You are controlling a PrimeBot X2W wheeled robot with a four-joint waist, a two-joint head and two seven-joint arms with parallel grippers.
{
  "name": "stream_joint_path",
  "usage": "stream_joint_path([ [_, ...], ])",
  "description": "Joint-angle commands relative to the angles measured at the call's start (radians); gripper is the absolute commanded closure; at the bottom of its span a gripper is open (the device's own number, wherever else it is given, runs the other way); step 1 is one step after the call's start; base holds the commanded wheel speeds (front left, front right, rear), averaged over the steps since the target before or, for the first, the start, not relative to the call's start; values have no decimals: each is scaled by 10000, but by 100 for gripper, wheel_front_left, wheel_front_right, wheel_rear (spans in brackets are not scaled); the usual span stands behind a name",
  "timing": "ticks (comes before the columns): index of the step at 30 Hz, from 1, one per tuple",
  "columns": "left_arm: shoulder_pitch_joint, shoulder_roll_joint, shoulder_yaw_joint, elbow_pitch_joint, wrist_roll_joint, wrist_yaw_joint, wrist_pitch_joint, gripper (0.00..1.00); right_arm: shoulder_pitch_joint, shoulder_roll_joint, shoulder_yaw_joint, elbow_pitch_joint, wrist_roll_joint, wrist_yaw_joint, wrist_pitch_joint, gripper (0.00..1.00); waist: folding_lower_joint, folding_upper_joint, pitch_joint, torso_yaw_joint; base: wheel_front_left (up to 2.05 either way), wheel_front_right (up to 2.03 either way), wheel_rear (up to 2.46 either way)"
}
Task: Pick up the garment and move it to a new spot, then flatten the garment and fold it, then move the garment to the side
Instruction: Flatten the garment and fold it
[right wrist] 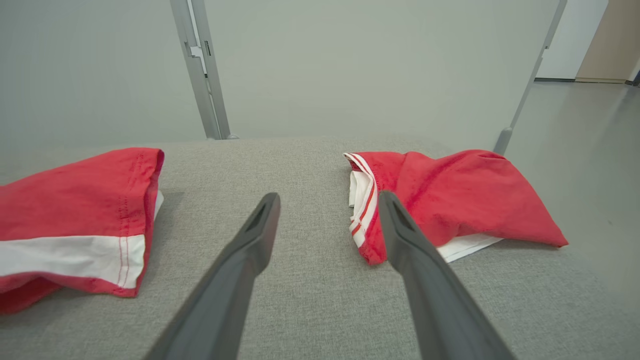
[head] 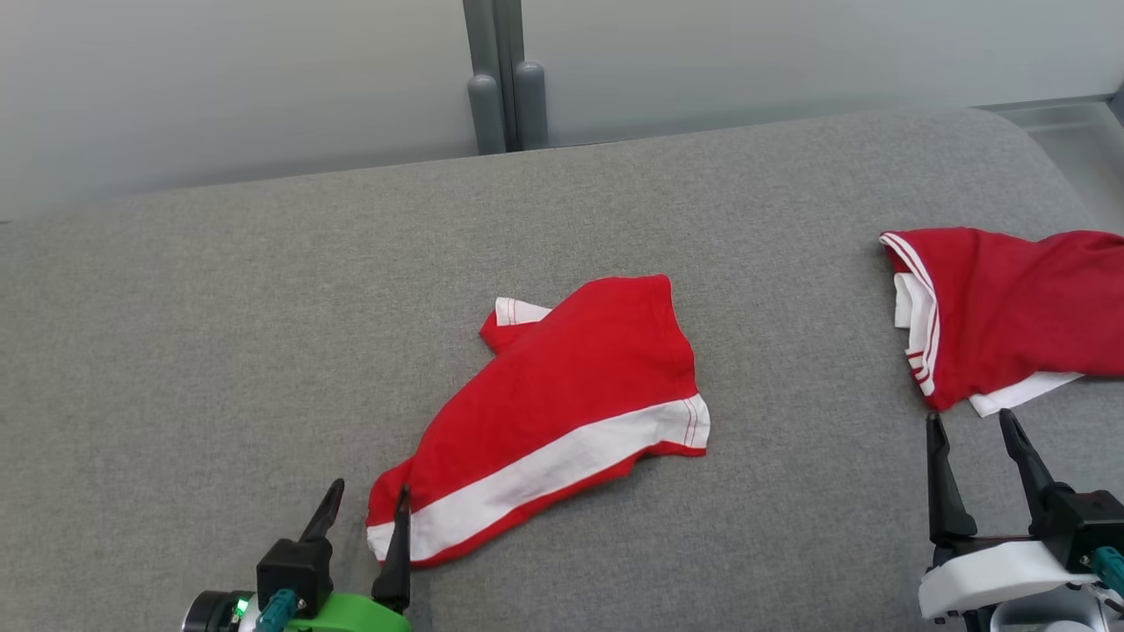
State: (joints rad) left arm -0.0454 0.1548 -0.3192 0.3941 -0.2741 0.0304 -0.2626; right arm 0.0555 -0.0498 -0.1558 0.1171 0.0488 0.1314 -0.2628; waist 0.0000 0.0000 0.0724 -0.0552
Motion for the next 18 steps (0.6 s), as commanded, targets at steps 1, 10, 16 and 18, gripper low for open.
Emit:
stream_joint_path([
  [1,163,11,89,-247,-10,-9,-23,0,76,-19,-40,-112,-80,-16,-26,0,0,0,-115,97,0,0,0],
  [10,1068,127,750,-2092,-126,-14,-23,0,268,-17,-45,-650,-302,-16,-26,0,0,0,-547,440,0,0,0],
  [16,1489,371,1100,-2580,-80,-208,-23,0,470,-17,39,-756,-365,-16,-26,0,0,0,-719,708,0,0,0],
  [18,1578,434,1205,-2606,-20,-293,-23,0,527,-51,104,-625,-405,-16,-26,0,0,0,-758,807,0,0,0],
])
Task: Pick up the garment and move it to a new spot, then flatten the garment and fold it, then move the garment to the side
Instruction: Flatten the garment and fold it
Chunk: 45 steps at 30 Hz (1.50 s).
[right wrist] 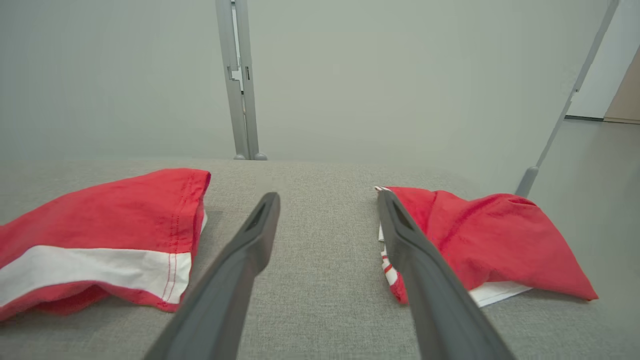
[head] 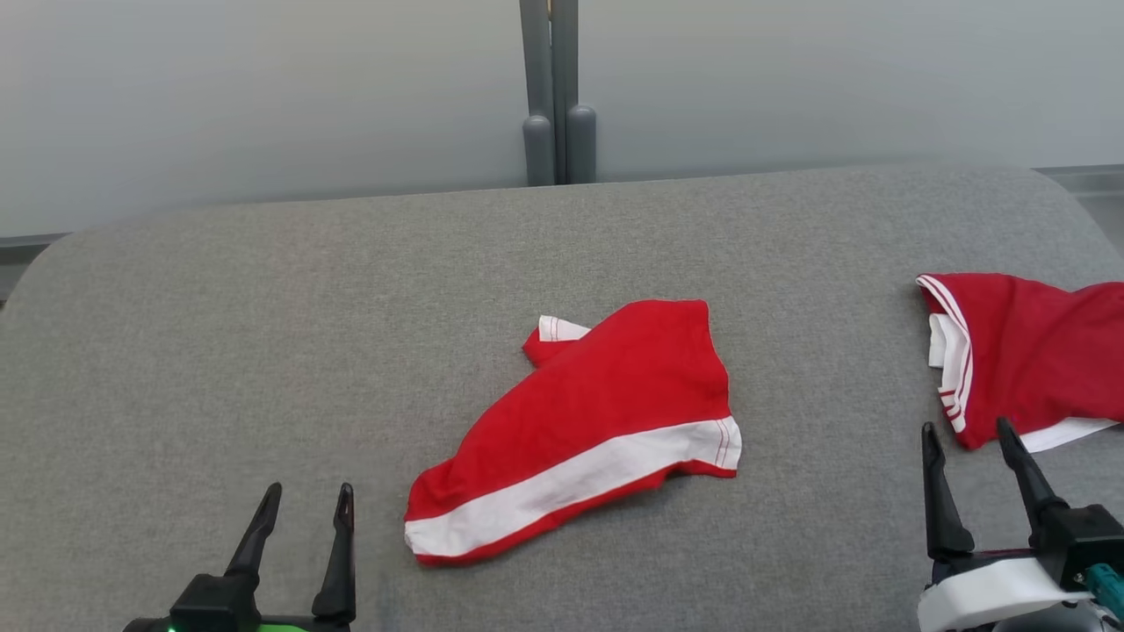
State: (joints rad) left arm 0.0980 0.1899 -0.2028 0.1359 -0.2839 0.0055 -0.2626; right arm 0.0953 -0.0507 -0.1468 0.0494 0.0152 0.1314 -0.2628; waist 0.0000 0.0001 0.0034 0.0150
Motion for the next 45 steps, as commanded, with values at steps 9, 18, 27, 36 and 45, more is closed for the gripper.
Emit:
stream_joint_path([
  [9,559,-22,632,399,203,-470,-23,0,344,-41,106,717,-44,-16,-26,0,0,-1,-212,295,0,0,0],
  [18,649,-300,1049,665,409,-835,-24,0,359,-12,-64,878,-29,-16,-26,0,0,-1,-183,271,0,0,0],
  [27,631,-563,1300,691,724,-992,-24,0,164,-6,51,775,91,-16,-26,0,0,-1,-140,189,0,0,0],
  [36,145,-816,1061,1053,41,-1169,703,0,-415,-175,1160,948,30,-16,-26,0,0,-1,187,201,0,0,0],
  [45,-448,-990,489,1086,-1170,-1284,2899,0,-2399,-718,3373,2908,207,-16,1009,0,0,-1,880,119,0,0,0],
])
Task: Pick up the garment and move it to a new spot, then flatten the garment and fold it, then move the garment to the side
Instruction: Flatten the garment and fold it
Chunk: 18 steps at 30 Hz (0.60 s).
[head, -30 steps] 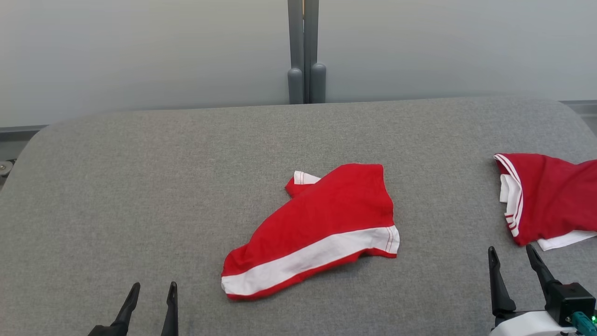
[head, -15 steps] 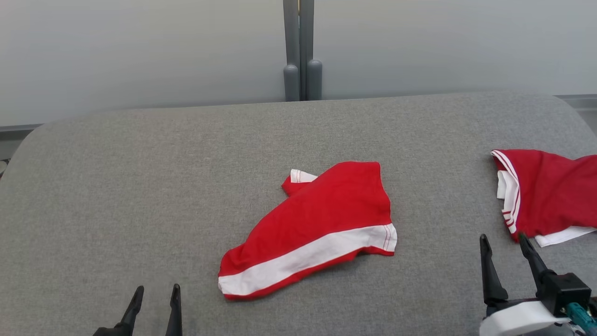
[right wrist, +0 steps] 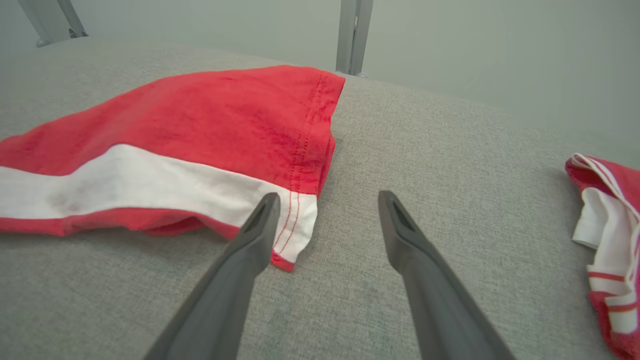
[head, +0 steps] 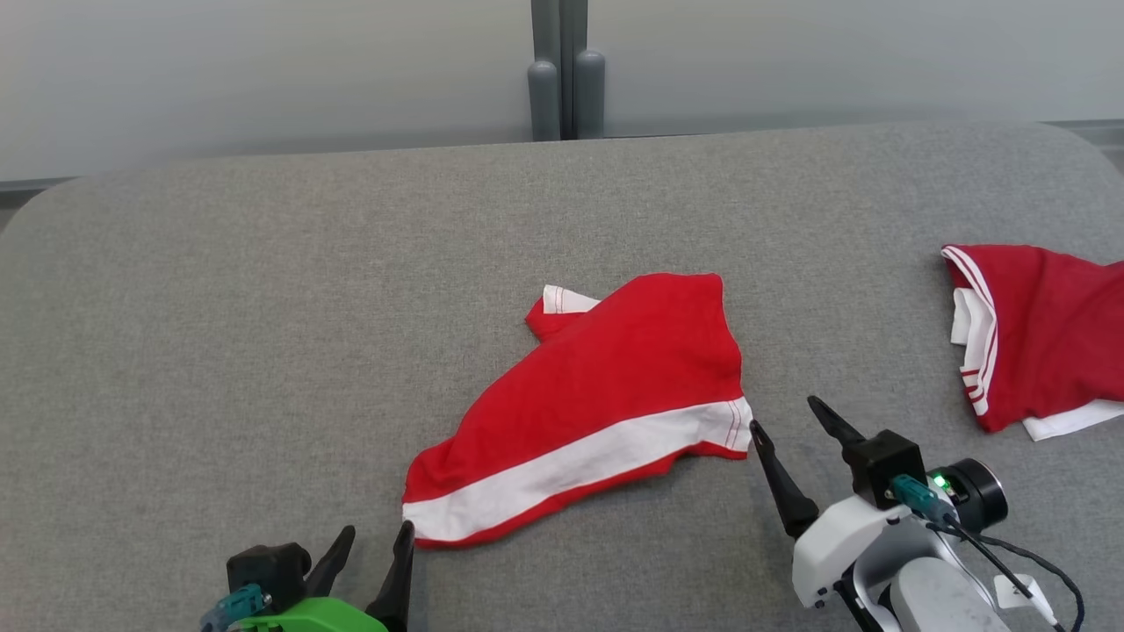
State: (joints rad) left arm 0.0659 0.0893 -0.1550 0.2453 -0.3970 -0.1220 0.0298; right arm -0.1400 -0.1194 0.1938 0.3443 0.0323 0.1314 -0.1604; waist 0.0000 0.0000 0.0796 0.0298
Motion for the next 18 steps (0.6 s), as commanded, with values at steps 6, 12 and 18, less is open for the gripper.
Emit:
stream_joint_path([
  [6,-304,39,-260,-308,-551,-59,621,0,-914,-107,521,1194,193,-16,-138,0,0,0,381,118,0,0,0],
  [12,-383,154,-501,-518,-896,-71,972,0,-1341,-61,898,2067,351,-16,-465,0,0,0,467,187,0,0,0],
  [18,-462,161,-678,-388,-1054,-80,1027,0,-1627,19,1052,2697,502,-16,-694,0,0,0,492,143,0,0,0],
])
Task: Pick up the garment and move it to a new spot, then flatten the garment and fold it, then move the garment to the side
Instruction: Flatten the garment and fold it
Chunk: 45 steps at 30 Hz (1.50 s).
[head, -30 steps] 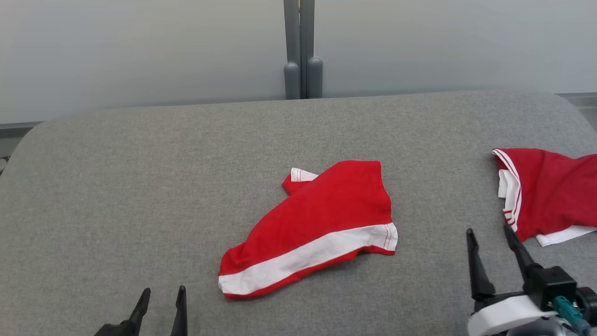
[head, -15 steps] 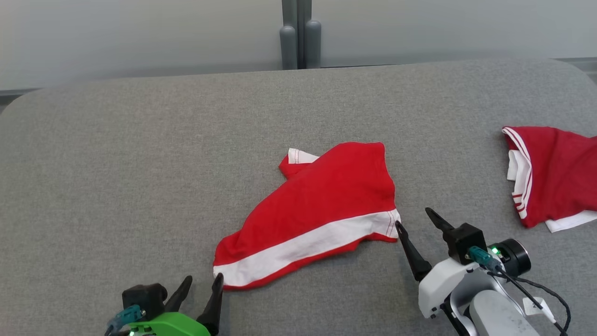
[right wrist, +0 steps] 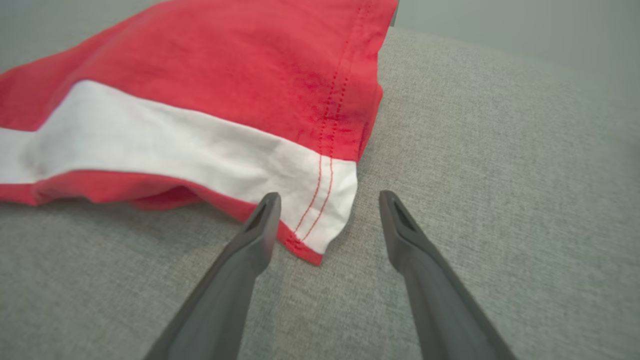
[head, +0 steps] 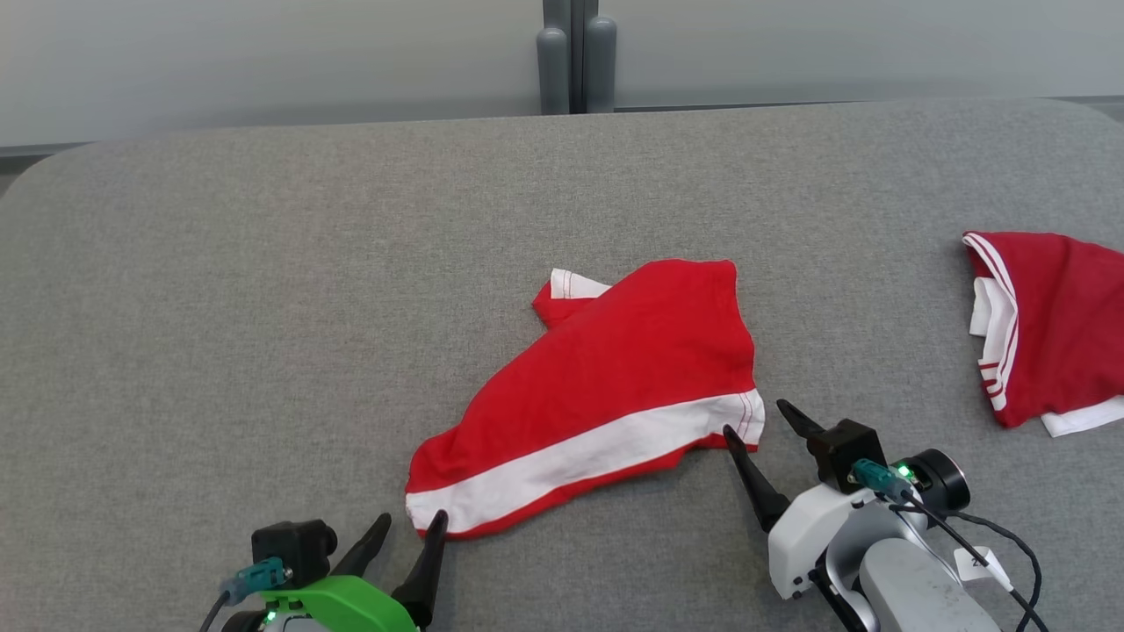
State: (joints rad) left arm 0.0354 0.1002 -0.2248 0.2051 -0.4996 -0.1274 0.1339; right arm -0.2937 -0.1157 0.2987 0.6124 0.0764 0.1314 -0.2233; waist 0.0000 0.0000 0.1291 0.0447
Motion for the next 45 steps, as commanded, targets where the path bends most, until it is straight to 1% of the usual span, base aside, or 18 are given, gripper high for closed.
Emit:
stream_joint_path([
  [1,-165,58,-1,38,-52,-28,-31,0,-134,-10,48,106,76,-16,-101,0,0,0,-6,-16,0,0,0],
  [8,-251,92,-114,207,-114,-31,-104,0,-360,27,242,535,169,-16,-268,0,0,0,-76,-42,0,0,0],
  [17,-344,85,-193,345,-150,-28,-232,0,-520,105,319,763,223,-16,-372,1,0,0,1,-20,0,0,0],
  [25,-421,89,-245,432,-168,2,-360,0,-616,140,383,888,226,-16,-424,18,0,0,0,4,0,0,0],
  [26,-401,90,-268,458,-174,16,-381,0,-615,150,403,899,245,-16,-425,27,0,0,-5,-11,0,0,0],
  [30,-465,50,-342,488,-220,18,-361,0,-636,129,380,933,267,-16,-415,25,0,0,15,-20,0,0,0],
  [31,-492,45,-358,490,-222,18,-351,0,-643,121,373,949,266,-16,-415,27,0,0,25,-18,0,0,0],
  [32,-522,43,-370,492,-231,18,-342,0,-651,111,369,967,269,-16,-417,31,0,0,38,-16,0,0,0],
  [36,-571,71,-431,537,-277,14,-318,0,-724,110,378,1049,280,-16,-423,33,0,0,71,-5,0,0,0],
  [38,-614,84,-450,582,-303,14,-279,0,-759,125,395,1076,287,-16,-423,40,0,0,82,1,0,0,0],
  [40,-630,84,-471,629,-324,12,-267,0,-769,149,415,1096,304,-16,-424,44,0,0,80,2,0,0,0],
  [41,-637,80,-481,652,-343,12,-264,0,-774,160,426,1106,314,-16,-423,49,0,0,87,5,0,0,0],
  [44,-680,81,-518,700,-364,10,-294,0,-800,177,454,1123,354,-16,-424,53,0,0,94,14,0,0,0],
  [45,-686,76,-531,709,-374,9,-306,5,-804,180,464,1132,364,-16,-424,53,0,0,93,16,0,0,0],
])
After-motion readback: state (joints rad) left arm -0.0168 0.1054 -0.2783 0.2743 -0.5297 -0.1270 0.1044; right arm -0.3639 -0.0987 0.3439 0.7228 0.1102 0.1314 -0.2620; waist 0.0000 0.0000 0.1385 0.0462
